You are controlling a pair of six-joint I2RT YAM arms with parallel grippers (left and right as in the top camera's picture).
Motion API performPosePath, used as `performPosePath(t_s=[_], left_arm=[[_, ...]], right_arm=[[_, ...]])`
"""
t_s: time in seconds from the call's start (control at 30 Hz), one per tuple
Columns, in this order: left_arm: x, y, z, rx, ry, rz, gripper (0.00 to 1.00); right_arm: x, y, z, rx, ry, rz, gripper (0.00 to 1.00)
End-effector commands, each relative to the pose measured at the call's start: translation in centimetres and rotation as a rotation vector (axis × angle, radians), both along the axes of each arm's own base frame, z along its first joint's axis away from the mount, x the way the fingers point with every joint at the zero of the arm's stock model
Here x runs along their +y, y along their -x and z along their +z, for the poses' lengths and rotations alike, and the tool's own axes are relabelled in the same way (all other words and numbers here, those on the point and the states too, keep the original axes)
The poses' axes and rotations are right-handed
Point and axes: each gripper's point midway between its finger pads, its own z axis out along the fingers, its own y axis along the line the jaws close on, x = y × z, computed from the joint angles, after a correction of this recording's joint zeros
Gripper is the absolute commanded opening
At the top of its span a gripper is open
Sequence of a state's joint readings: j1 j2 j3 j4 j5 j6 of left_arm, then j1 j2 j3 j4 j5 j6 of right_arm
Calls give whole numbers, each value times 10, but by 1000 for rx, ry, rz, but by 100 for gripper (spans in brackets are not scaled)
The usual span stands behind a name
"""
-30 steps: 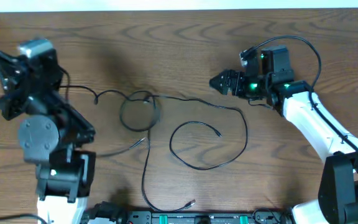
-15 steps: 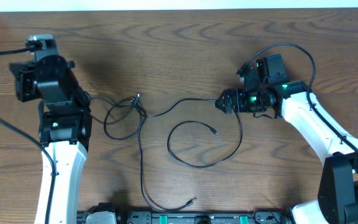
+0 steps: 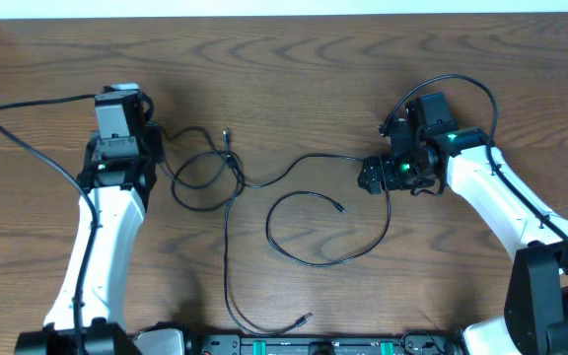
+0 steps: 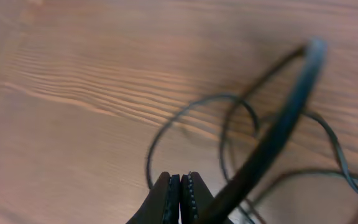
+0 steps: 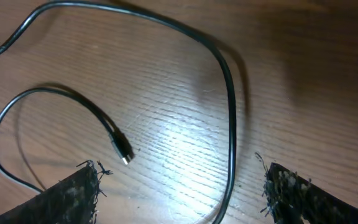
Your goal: Untangle cables
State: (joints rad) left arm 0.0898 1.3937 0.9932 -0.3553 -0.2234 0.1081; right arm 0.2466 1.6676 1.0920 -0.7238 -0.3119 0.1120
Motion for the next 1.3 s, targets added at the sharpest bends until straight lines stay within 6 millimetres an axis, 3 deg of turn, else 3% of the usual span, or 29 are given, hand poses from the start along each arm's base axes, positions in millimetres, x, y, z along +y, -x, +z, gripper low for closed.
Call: performPosePath(t_s=[0.0, 0.13, 0.37, 0.5, 0.6, 0.87, 1.07, 1.17, 1.27], left_arm=[[-28, -3, -14, 14, 178, -59, 7], [-31, 7, -35, 85, 194, -59, 7], [-37, 25, -54, 187, 225, -63, 8], [-68, 23, -53, 182, 374, -167, 7], [-86, 23, -51, 176, 459, -228, 8], [-89, 31, -55, 213, 478, -228, 8], [-90, 35, -58, 232, 482, -224, 8], [-90, 35, -58, 235, 482, -223, 8], [-90, 37, -59, 244, 484, -221, 8]], right_arm=[[-8, -5, 3, -39, 60, 1, 83], [-16, -3, -4, -33, 102, -9, 82], [-31, 26, -33, 49, 168, -19, 77], [-33, 33, -48, 61, 163, -56, 76], [-34, 35, -59, 57, 148, -107, 68], [-33, 33, -70, 14, 129, -115, 45], [-32, 29, -76, -25, 112, -132, 1], [-31, 25, -74, -28, 98, -171, 1], [-27, 9, -56, -55, 69, -207, 1]])
